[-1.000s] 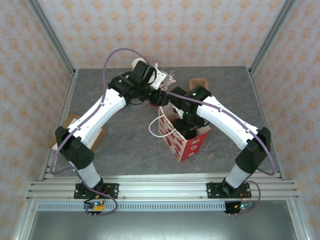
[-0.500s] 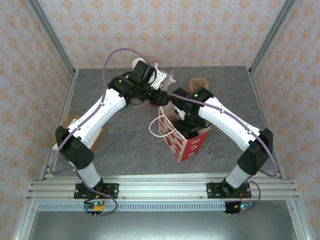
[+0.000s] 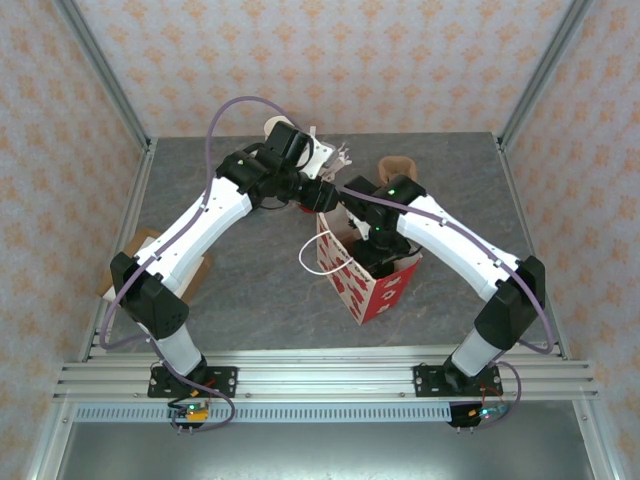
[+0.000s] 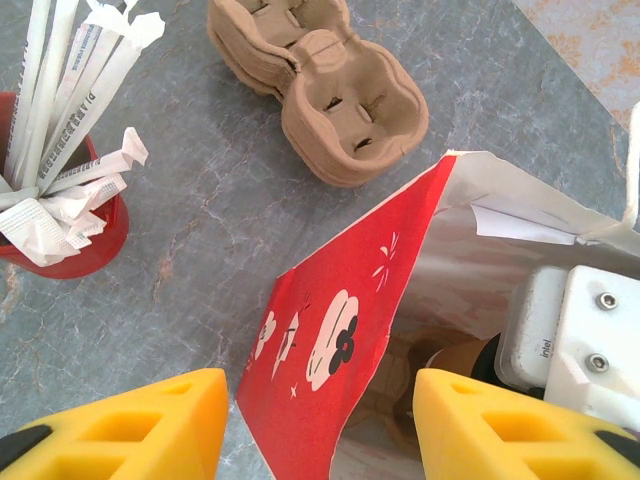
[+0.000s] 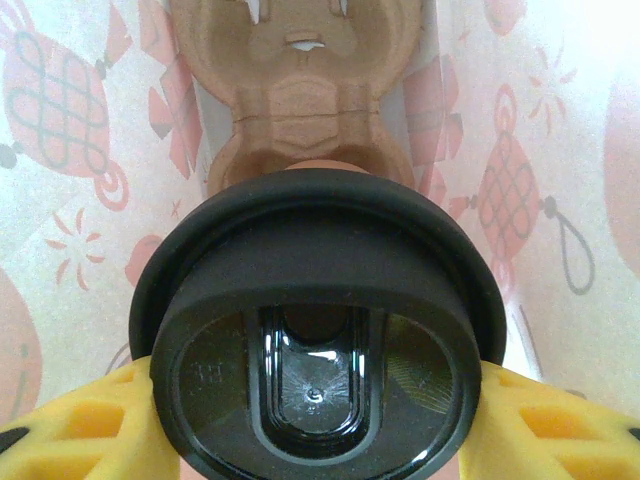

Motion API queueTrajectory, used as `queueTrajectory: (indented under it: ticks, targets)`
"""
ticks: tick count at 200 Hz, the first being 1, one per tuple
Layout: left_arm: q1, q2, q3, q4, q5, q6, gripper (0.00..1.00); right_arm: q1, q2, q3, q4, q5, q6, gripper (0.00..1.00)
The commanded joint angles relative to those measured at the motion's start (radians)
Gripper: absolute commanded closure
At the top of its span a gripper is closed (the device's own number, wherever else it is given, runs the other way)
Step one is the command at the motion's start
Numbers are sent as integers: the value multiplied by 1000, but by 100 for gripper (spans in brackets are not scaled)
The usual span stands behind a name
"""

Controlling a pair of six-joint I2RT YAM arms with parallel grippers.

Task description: Pack the takeout coffee

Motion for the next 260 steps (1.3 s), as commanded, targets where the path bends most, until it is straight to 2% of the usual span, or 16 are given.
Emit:
queueTrajectory:
  ticks: [1, 260]
  targets:
    - [-5, -25, 13, 3, -6, 1, 47, -7, -30, -20, 7, -5, -14, 53]
    - [-6, -31, 6, -1, -5, 8, 47, -17, -17, -116, 71, 1, -43, 54]
